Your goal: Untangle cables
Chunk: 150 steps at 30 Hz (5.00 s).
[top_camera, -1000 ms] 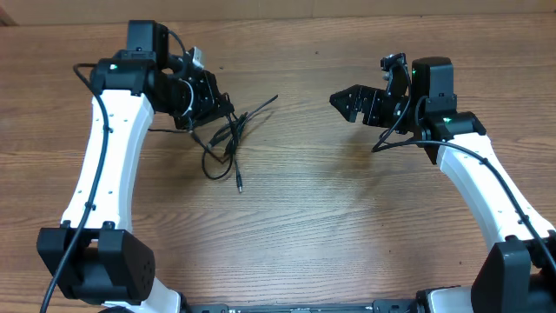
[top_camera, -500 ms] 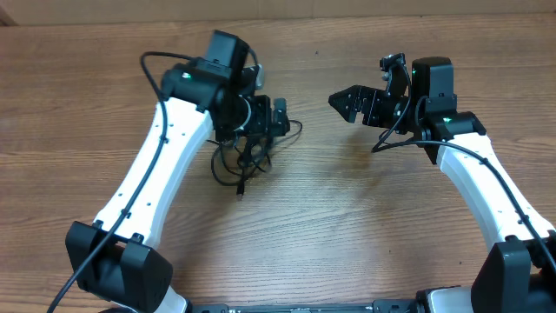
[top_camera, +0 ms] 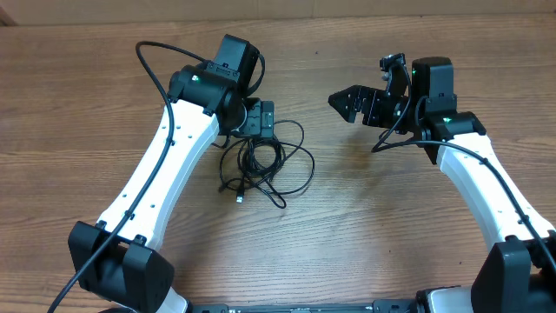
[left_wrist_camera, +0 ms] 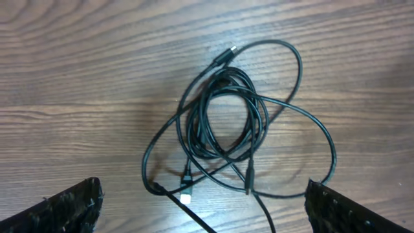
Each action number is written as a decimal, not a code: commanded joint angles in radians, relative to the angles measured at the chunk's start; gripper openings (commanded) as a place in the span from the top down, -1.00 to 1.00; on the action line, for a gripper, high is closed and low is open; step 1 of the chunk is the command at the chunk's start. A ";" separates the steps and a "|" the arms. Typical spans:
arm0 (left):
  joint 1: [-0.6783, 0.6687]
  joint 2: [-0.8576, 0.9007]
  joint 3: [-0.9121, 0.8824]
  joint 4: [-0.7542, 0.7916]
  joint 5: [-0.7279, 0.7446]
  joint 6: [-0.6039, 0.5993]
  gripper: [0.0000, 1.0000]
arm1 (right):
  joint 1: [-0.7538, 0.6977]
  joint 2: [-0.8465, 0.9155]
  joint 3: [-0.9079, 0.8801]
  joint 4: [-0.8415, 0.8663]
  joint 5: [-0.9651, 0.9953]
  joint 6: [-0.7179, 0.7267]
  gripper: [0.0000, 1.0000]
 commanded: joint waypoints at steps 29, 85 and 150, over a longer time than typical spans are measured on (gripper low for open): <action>-0.001 0.237 -0.283 0.343 -0.037 -0.131 -0.57 | -0.005 0.001 0.002 -0.035 -0.005 -0.004 -1.00; -0.008 -0.123 0.050 0.243 0.467 0.373 0.91 | 0.043 0.001 0.002 -0.042 -0.305 -0.137 -0.92; -0.028 -0.067 0.036 0.084 0.363 0.453 -0.99 | 0.040 0.001 0.002 -0.236 0.283 -0.125 -0.73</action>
